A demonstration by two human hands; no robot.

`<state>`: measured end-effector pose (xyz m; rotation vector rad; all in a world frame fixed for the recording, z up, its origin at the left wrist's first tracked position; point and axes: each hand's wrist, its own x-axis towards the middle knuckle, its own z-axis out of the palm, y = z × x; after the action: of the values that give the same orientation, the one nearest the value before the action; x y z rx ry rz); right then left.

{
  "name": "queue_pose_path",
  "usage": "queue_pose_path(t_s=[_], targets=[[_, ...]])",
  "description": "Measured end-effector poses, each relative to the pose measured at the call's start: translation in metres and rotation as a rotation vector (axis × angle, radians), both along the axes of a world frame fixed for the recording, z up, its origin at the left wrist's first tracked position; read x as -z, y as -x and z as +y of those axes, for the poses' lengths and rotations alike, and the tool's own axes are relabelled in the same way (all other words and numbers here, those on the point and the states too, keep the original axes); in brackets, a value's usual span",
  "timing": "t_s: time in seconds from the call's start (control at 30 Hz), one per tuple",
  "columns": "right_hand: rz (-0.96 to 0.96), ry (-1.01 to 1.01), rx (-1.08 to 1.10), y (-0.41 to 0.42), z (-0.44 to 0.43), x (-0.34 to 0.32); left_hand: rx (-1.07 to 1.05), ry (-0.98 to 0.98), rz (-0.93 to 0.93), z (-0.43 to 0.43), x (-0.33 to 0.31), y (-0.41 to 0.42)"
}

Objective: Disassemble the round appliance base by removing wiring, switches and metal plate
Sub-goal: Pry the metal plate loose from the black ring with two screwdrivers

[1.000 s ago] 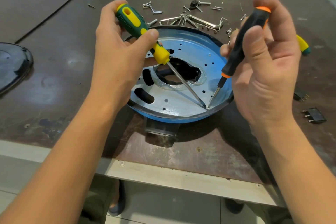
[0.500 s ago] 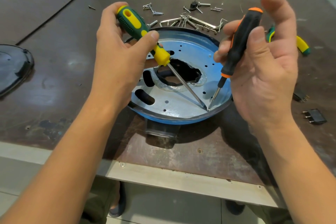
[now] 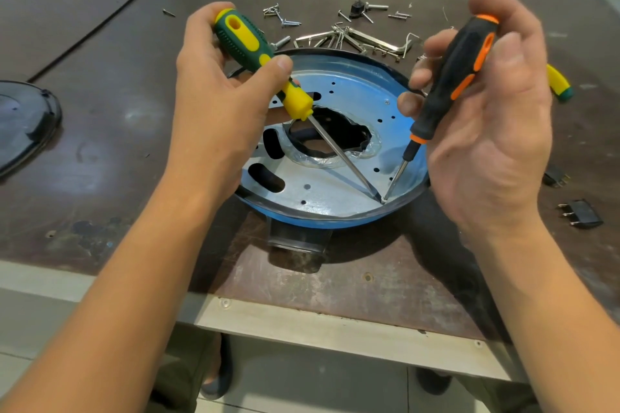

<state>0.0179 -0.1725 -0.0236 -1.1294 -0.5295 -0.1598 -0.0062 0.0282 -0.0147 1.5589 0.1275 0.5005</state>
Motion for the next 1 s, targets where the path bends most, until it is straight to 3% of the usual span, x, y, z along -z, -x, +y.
queue_pose_path(t_s=[1.0], targets=[[-0.020, 0.061, -0.001, 0.0002, -0.0011, 0.0011, -0.007, -0.016, 0.008, 0.0013, 0.0012, -0.0004]])
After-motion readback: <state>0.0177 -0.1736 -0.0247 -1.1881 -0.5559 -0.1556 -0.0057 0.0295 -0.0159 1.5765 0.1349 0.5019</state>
